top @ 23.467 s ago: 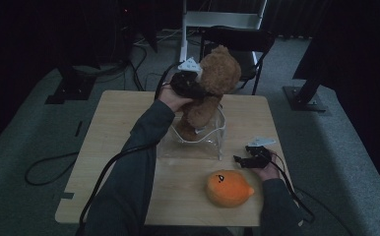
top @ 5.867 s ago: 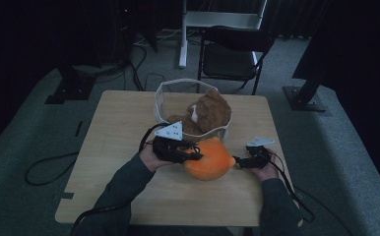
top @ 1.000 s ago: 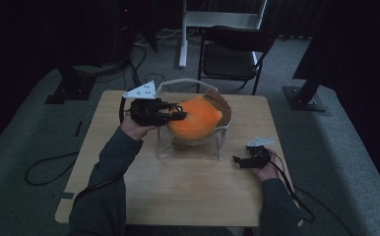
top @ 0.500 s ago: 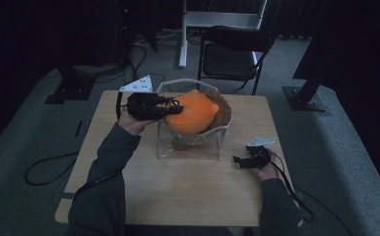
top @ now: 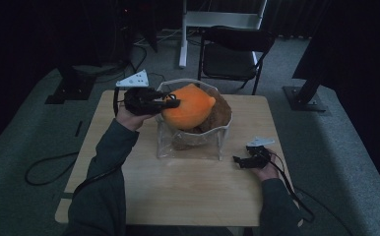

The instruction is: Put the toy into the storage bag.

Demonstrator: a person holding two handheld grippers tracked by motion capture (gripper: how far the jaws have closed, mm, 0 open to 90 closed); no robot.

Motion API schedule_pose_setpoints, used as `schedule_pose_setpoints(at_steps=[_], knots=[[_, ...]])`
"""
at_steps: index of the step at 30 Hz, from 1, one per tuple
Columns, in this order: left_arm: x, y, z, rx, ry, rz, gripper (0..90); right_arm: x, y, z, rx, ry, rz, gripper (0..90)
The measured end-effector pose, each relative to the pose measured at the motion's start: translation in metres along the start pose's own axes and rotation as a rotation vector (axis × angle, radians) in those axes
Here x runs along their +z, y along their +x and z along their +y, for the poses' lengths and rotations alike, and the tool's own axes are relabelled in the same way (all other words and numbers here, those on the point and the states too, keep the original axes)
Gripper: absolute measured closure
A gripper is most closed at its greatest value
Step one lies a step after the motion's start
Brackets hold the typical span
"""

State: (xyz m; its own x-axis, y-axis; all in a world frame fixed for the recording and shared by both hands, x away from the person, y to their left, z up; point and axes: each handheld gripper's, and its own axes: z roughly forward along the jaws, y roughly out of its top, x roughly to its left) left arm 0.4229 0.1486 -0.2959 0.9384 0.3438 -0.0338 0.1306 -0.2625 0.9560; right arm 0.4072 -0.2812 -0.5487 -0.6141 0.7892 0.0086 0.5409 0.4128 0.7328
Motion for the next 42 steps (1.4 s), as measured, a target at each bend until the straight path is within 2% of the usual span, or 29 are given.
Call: schedule_pose_setpoints(at_steps=[27,32,42], knots=[[-0.004,0.008,0.007,-0.010,-0.016,0.070,66.4,0.000,0.000,0.000,0.000,0.000,0.000,18.3],[-0.005,0.009,0.007,-0.014,-0.017,0.117,66.5,0.000,0.000,0.000,0.000,0.000,0.000,18.3],[-0.007,0.012,0.007,-0.028,-0.038,0.157,66.4,0.000,0.000,0.000,0.000,0.000,0.000,18.3]])
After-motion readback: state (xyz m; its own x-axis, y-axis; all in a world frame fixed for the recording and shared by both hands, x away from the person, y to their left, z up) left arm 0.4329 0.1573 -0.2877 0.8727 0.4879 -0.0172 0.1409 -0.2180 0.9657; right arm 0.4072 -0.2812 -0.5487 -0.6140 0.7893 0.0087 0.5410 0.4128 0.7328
